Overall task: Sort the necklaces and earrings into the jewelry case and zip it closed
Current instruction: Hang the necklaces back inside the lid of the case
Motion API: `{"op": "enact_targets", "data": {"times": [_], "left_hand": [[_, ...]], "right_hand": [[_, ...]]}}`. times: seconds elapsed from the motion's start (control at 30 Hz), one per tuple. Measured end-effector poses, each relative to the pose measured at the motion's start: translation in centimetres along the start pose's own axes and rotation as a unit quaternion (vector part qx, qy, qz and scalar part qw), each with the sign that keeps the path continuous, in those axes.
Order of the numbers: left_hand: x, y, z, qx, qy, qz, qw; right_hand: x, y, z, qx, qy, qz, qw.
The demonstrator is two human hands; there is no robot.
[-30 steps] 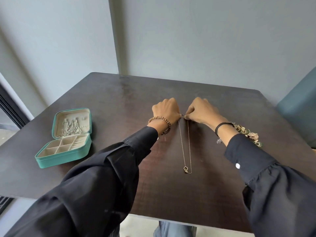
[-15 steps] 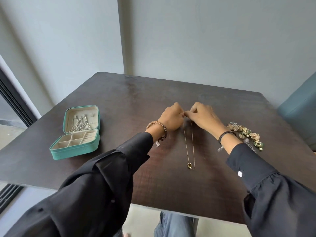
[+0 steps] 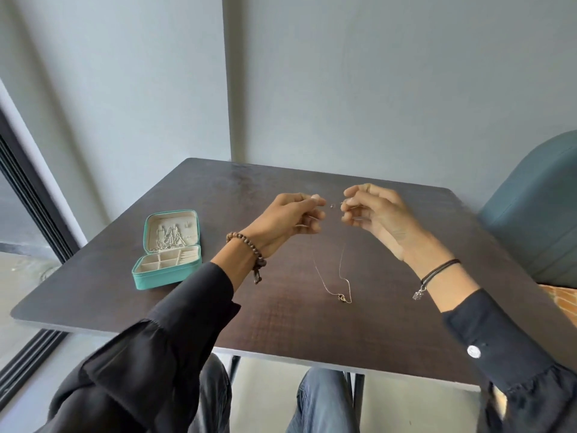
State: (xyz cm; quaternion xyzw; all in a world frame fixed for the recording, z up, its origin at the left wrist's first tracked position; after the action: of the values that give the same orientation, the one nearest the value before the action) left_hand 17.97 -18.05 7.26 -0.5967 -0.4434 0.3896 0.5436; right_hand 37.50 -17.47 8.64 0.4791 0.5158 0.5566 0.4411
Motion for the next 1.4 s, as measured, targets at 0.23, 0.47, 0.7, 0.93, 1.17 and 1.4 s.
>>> {"op": "enact_targets", "data": {"times": [0.23, 0.47, 0.7, 0.93, 1.17, 1.4], "left_hand": [[-3.9, -2.2, 1.2, 0.022, 0.026, 0.002, 0.999], [-6.1, -5.1, 2.1, -0.096, 0.03, -0.002, 0.995], [-7.3, -7.4, 2.3, -0.154, 0.011, -0.047, 0.987], [-7.8, -8.5, 1.6, -0.2, -0.003, -0.092, 0.975], [-8.2, -9.0, 1.4, -0.177, -0.041, -0.114, 0.977], [-8.0, -8.9, 2.1, -0.2, -0.12, -0.152, 0.961]], "right_hand": [[-2.2, 2.6, -1.0, 0.044, 0.001, 0.014, 0.999], [-3.2, 2.7, -1.5, 0.061, -0.01, 0.003, 0.998], [-4.7, 0.8, -2.6, 0.105, 0.021, -0.028, 0.994], [-6.0, -1.5, -3.1, 0.112, 0.064, -0.049, 0.99], [-7.0, -2.1, -3.2, 0.119, 0.065, -0.054, 0.989], [-7.2, -1.8, -2.8, 0.159, 0.023, -0.079, 0.984]]}}
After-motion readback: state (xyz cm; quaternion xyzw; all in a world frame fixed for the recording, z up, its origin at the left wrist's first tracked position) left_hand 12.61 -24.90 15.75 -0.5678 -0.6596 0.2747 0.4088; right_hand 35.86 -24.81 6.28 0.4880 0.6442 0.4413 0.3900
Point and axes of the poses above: each hand's wrist, its own x-axis towards the middle knuckle, its own z-axis out of the back of the hand, y = z × x, the point moved 1 cm from there along x, towards the middle knuckle, and after that the axes turned 2 degrees about -x, right-handed, at the moved point
